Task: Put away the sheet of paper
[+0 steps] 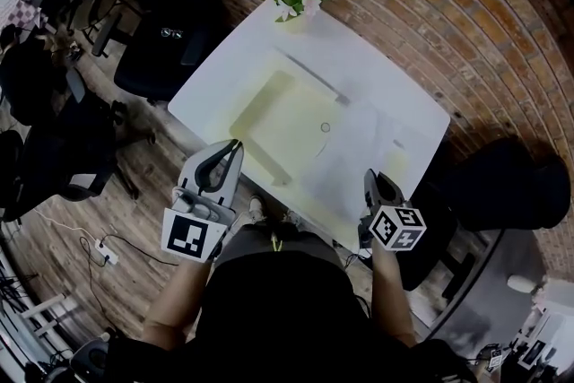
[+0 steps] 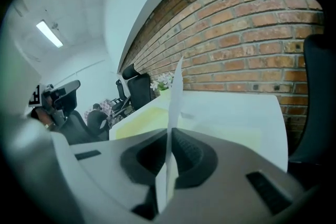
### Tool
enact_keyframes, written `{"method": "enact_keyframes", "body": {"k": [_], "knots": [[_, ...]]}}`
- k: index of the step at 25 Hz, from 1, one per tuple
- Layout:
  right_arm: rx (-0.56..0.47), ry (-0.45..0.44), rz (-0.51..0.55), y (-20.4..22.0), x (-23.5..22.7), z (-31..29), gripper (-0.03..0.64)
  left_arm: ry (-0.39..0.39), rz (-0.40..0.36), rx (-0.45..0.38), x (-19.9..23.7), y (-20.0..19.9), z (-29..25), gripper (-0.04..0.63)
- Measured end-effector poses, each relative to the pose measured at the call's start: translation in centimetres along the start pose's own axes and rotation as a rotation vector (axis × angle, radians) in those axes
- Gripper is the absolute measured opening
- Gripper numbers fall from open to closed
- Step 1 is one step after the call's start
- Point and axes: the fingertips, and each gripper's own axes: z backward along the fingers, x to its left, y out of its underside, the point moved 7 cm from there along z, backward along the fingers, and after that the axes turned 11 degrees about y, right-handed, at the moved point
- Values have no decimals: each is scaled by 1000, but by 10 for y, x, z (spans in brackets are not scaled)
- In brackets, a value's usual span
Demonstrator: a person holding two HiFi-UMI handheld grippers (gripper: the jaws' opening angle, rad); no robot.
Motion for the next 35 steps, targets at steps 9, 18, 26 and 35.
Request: {"method": "enact_keyframes", "body": {"k": [9,18,26,35], "knots": [[71,24,-44,27,-6,-22,14,-16,-9,8,3,-1,2,34],[97,11,-105,41,-2,-44,14,-51,-11,25,9,-1,10,34],[116,3,-113,48,4,-59,14,-70,-11,34,13,-1,12,34],[119,1,-113,48,10,-73,14,-90,-12,49,16,0,17,34]]}}
